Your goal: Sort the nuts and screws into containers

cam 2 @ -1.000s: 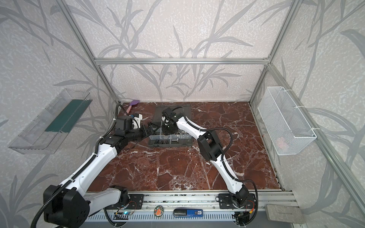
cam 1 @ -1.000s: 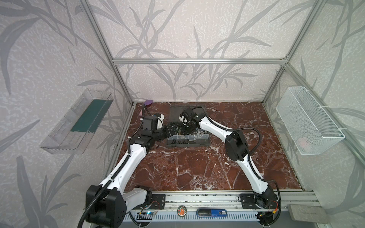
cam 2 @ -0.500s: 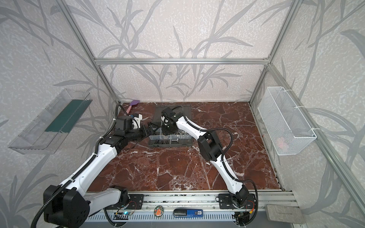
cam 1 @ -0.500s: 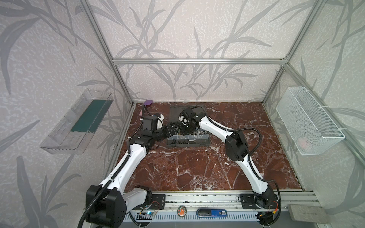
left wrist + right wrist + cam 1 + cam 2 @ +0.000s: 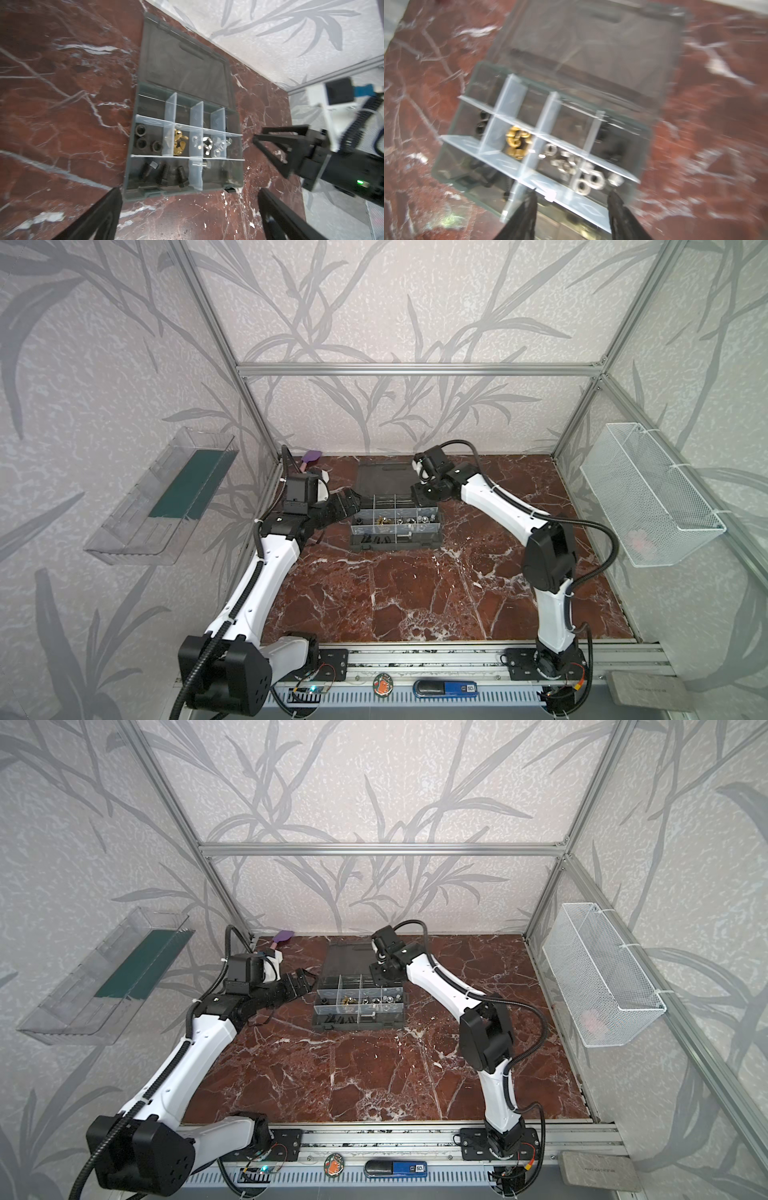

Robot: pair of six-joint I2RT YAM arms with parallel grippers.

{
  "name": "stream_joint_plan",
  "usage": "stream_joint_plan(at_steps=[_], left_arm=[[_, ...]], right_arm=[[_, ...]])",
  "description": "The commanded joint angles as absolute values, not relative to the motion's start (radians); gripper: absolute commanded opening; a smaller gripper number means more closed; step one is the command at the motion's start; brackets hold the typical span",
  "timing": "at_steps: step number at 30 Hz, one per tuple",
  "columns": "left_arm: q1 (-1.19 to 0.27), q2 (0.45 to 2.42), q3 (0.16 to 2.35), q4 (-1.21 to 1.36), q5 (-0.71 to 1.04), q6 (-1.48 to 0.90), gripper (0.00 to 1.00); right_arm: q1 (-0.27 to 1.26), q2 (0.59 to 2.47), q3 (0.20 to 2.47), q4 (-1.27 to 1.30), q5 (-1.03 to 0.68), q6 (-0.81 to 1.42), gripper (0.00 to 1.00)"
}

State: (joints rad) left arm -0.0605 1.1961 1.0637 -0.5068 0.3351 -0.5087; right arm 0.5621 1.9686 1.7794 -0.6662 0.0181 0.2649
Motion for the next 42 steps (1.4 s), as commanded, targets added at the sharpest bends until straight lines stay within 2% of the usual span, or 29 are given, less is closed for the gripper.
stream_joint_plan(at_steps=[1, 3, 4, 8, 14, 19, 23, 28, 34, 42], left_arm=[[-0.015, 1.219, 1.092, -0.575, 0.195, -0.483, 0.99], [0.002, 1.211, 1.069, -0.541, 0.130, -0.528, 0.99], [0.006, 1.197, 1.044, -0.512, 0.084, -0.551, 1.00], [0.016, 1.153, 0.939, -0.355, -0.038, -0.551, 0.99], [0.027, 1.206, 0.891, -0.293, -0.257, -0.476, 0.99], [0.041, 1.263, 0.813, -0.197, -0.389, -0.395, 0.99], [0.047, 1.282, 0.738, -0.102, -0.448, -0.335, 0.99], [0.058, 1.327, 0.709, -0.025, -0.436, -0.298, 0.99], [0.061, 1.451, 0.705, 0.092, -0.475, -0.267, 0.99], [0.063, 1.547, 0.660, 0.336, -0.438, -0.243, 1.00]], right_arm=[[0.444, 1.843, 1.602, -0.534, 0.064, 0.304, 0.70], [0.363, 1.762, 1.477, -0.471, 0.036, 0.340, 0.93], [0.312, 1.721, 1.414, -0.440, 0.018, 0.362, 0.99], [0.131, 1.589, 1.202, -0.331, -0.035, 0.427, 0.99], [-0.009, 1.521, 1.006, -0.244, 0.022, 0.433, 0.99], [-0.017, 1.514, 0.893, -0.144, 0.215, 0.407, 0.99], [-0.016, 1.517, 0.832, -0.047, 0.243, 0.335, 0.99], [-0.015, 1.502, 0.762, 0.047, 0.360, 0.246, 0.99], [-0.003, 1.496, 0.583, 0.424, 0.316, 0.150, 0.99], [0.000, 1.486, 0.509, 0.583, 0.212, 0.126, 0.99]])
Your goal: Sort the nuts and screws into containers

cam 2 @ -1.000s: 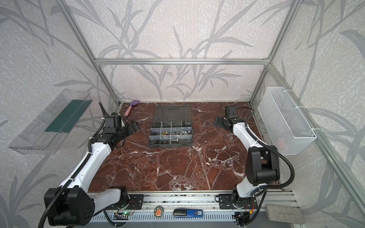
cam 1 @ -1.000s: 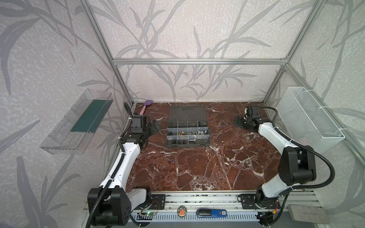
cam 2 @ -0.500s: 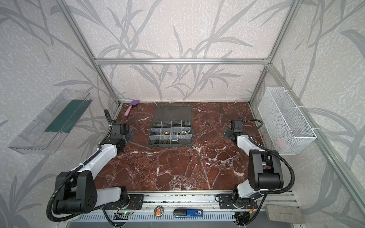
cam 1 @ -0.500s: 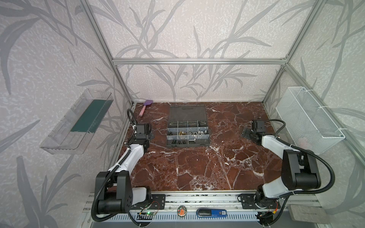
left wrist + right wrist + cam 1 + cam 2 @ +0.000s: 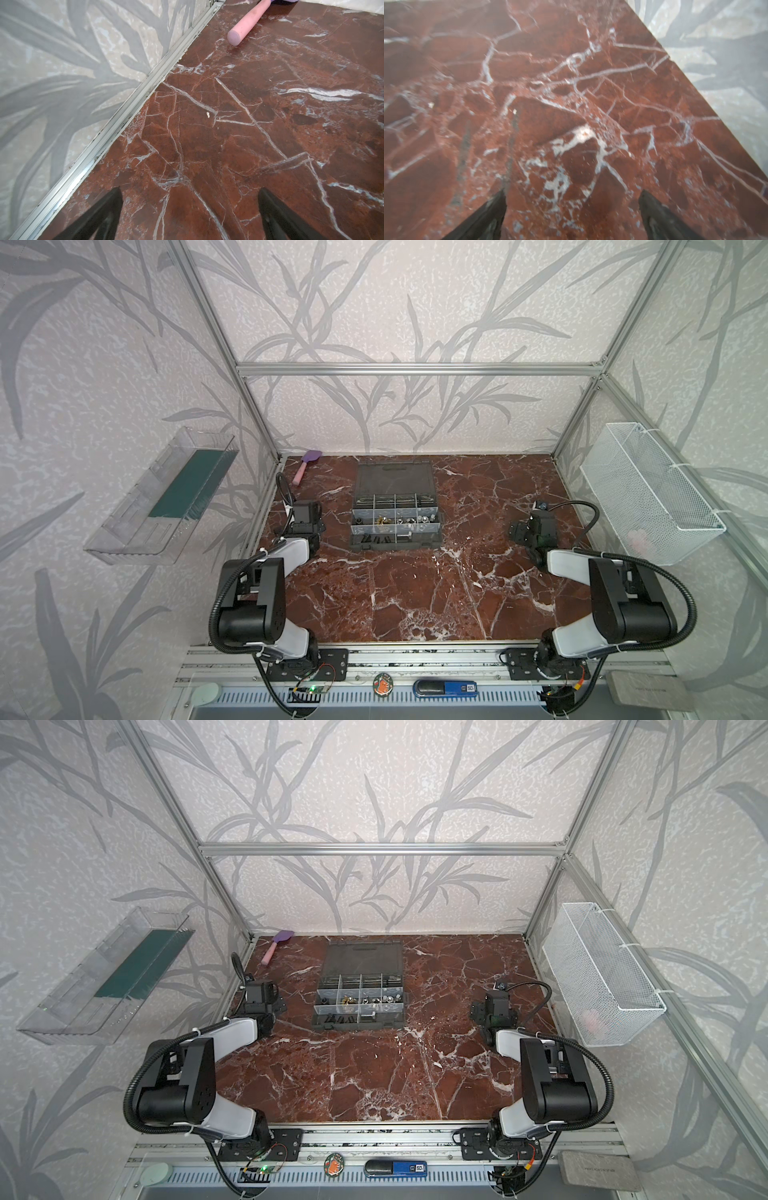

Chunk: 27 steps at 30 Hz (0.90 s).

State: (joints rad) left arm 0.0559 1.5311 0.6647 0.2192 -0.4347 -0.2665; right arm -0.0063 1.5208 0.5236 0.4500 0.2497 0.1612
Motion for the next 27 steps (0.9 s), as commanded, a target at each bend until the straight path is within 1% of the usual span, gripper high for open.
stream_joint_plan(at_steps=[1, 3, 6, 8, 10, 11, 12, 13, 14, 17, 19, 20, 21, 22, 24, 26, 27], left_arm=[[0.062, 1.554, 0.668, 0.332, -0.448, -0.244, 0.99], [0.062, 1.554, 0.662, 0.353, -0.443, -0.234, 0.99], [0.062, 1.533, 0.600, 0.469, -0.413, -0.207, 0.99], [0.061, 1.521, 0.588, 0.482, -0.394, -0.201, 1.00], [0.053, 1.521, 0.567, 0.533, -0.348, -0.166, 1.00], [0.048, 1.516, 0.553, 0.557, -0.296, -0.135, 1.00], [0.043, 1.513, 0.526, 0.598, -0.225, -0.098, 0.99], [0.030, 1.515, 0.499, 0.656, -0.203, -0.066, 0.99], [0.013, 1.522, 0.470, 0.735, -0.220, -0.042, 0.99], [-0.006, 1.522, 0.426, 0.810, -0.278, -0.059, 1.00], [-0.017, 1.550, 0.380, 0.912, -0.298, -0.064, 0.99], [-0.028, 1.586, 0.361, 1.005, -0.318, -0.038, 0.99], [-0.034, 1.583, 0.360, 1.015, -0.332, -0.035, 0.99], [-0.035, 1.562, 0.373, 0.951, -0.330, -0.052, 0.99], [-0.034, 1.562, 0.372, 0.943, -0.333, -0.051, 0.99], [-0.036, 1.583, 0.359, 1.018, -0.337, -0.034, 0.99], [-0.036, 1.573, 0.364, 0.984, -0.339, -0.043, 0.99]], right_arm=[[0.002, 1.484, 0.502, 0.600, 0.202, 0.118, 0.99], [0.015, 1.476, 0.476, 0.650, 0.188, 0.094, 0.99], [0.033, 1.466, 0.417, 0.766, 0.185, 0.066, 0.99], [0.049, 1.463, 0.381, 0.837, 0.188, 0.048, 0.99], [0.076, 1.480, 0.349, 0.925, 0.208, 0.017, 0.99], [0.092, 1.500, 0.332, 0.980, 0.224, 0.000, 0.99], [0.107, 1.501, 0.326, 0.993, 0.233, -0.014, 0.99], [0.114, 1.498, 0.324, 0.987, 0.239, -0.018, 0.99], [0.117, 1.504, 0.324, 1.001, 0.235, -0.023, 0.99], [0.117, 1.549, 0.307, 1.047, 0.155, -0.045, 0.99], [0.119, 1.618, 0.268, 1.226, 0.124, -0.073, 0.99], [0.120, 1.595, 0.241, 1.225, 0.119, -0.071, 0.99], [0.120, 1.581, 0.231, 1.228, 0.129, -0.067, 0.99], [0.120, 1.586, 0.229, 1.243, 0.141, -0.062, 0.99], [0.121, 1.627, 0.232, 1.303, 0.151, -0.067, 0.99], [0.122, 1.602, 0.244, 1.239, 0.171, -0.053, 0.99], [0.121, 1.609, 0.266, 1.216, 0.180, -0.054, 0.99]])
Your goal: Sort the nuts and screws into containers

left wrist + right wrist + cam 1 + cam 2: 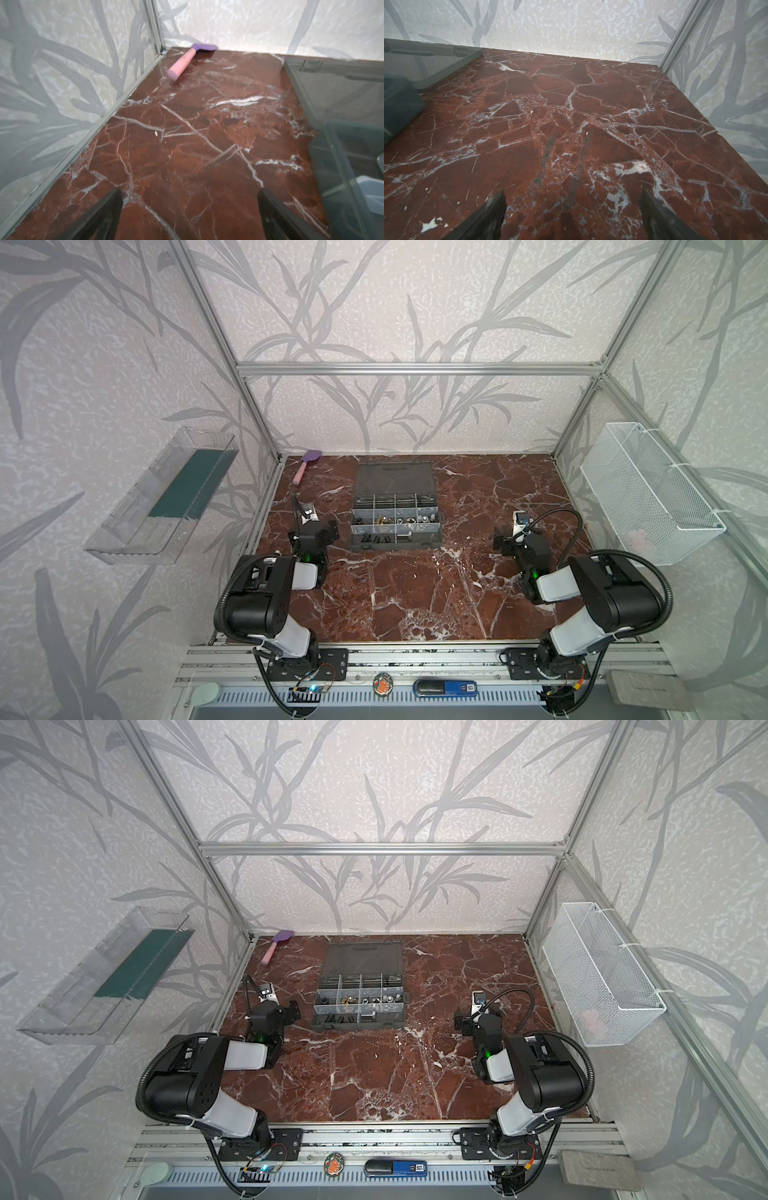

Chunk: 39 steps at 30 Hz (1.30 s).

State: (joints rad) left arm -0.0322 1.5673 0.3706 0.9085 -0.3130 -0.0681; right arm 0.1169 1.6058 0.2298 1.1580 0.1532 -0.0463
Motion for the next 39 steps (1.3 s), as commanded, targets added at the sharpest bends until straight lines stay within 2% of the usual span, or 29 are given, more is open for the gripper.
stream_joint_plan(at_steps=[1, 3, 39], left_arm=[[-0.035, 1.570, 0.365, 0.972, -0.338, -0.049, 0.99], [-0.036, 1.584, 0.358, 1.015, -0.341, -0.034, 0.99], [-0.033, 1.578, 0.364, 0.992, -0.325, -0.039, 0.99]], right_arm=[[0.121, 1.599, 0.293, 1.144, 0.176, -0.052, 0.99], [0.121, 1.590, 0.361, 1.011, 0.177, -0.051, 0.99], [0.123, 1.591, 0.354, 1.026, 0.193, -0.046, 0.99]])
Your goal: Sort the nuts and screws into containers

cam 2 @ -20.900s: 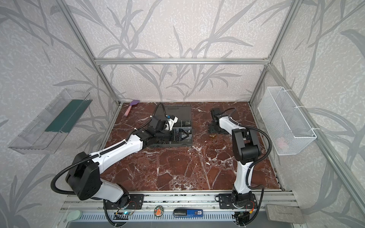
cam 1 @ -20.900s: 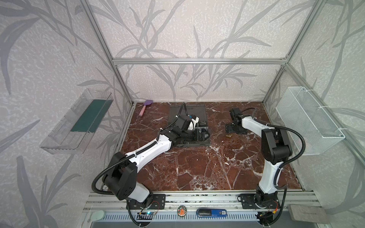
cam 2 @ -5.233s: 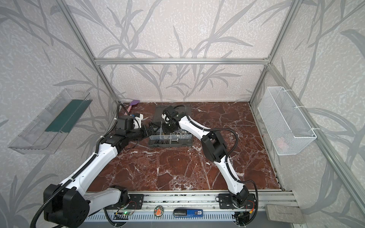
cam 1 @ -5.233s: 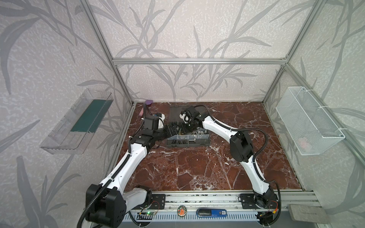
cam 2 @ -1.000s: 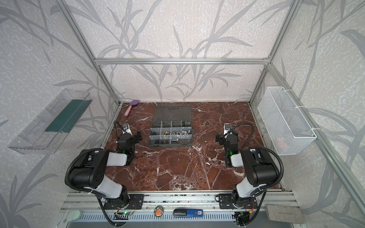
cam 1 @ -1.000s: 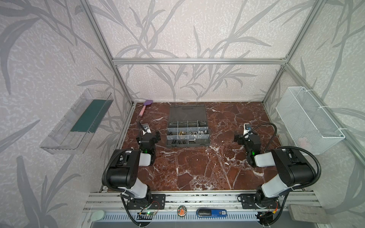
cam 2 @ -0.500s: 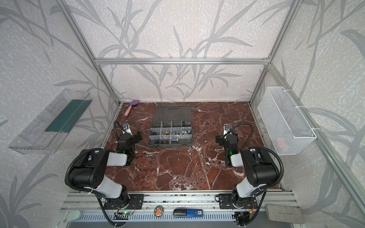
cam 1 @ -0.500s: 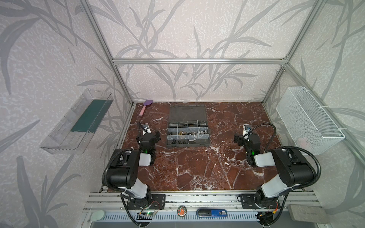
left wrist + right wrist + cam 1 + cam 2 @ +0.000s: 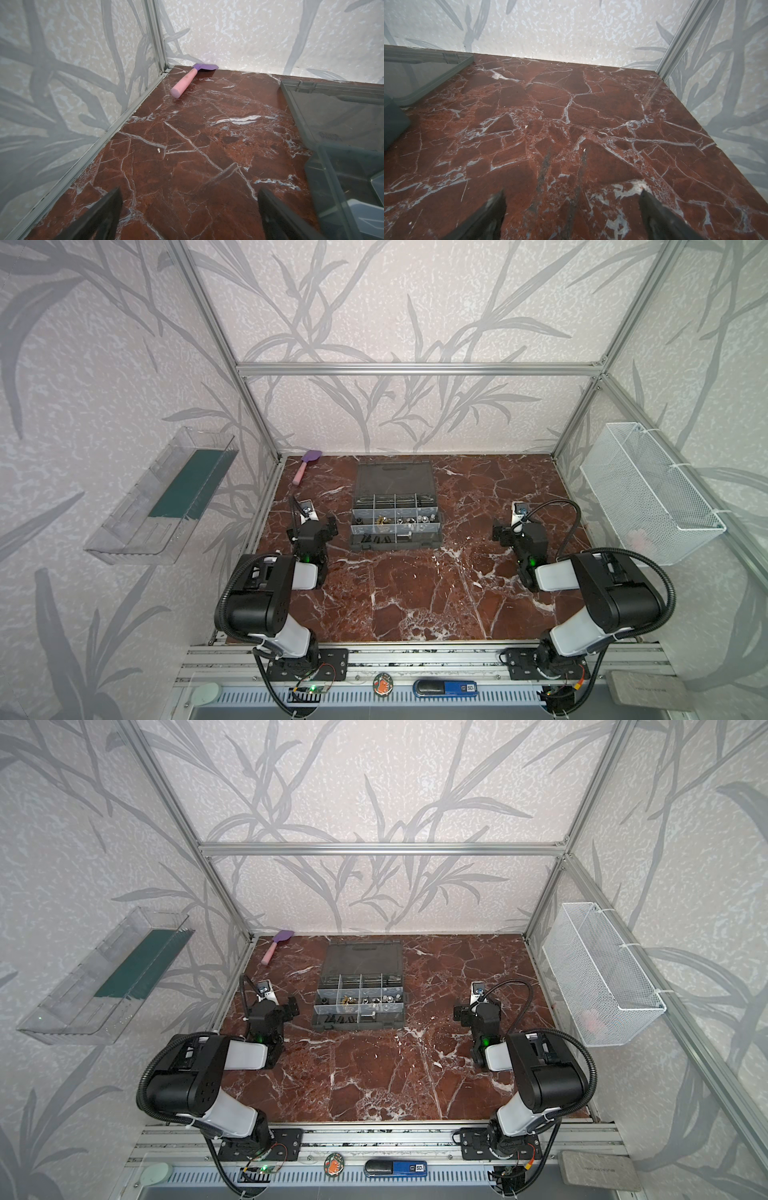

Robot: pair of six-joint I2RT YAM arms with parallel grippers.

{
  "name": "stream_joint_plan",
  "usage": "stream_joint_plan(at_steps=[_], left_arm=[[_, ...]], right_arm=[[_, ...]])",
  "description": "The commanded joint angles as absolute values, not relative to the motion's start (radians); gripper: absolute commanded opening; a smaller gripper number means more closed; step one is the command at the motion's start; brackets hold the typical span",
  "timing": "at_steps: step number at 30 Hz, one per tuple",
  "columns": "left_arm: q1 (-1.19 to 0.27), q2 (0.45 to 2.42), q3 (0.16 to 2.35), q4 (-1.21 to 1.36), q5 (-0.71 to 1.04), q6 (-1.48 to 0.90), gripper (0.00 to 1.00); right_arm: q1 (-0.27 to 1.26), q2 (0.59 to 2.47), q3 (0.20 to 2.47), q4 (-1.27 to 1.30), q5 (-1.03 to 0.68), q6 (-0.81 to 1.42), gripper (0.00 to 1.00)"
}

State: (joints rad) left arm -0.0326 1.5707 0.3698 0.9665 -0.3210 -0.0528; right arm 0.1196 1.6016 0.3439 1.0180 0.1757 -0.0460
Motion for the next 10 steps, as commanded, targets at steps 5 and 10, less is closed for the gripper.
stream_joint_plan(at_steps=[5, 10], left_arm=[[-0.031, 1.578, 0.365, 0.990, -0.324, -0.040, 0.99], [-0.031, 1.578, 0.365, 0.989, -0.324, -0.040, 0.99]], right_arm=[[0.123, 1.591, 0.353, 1.026, 0.193, -0.046, 0.99], [0.123, 1.591, 0.354, 1.026, 0.192, -0.046, 0.99]])
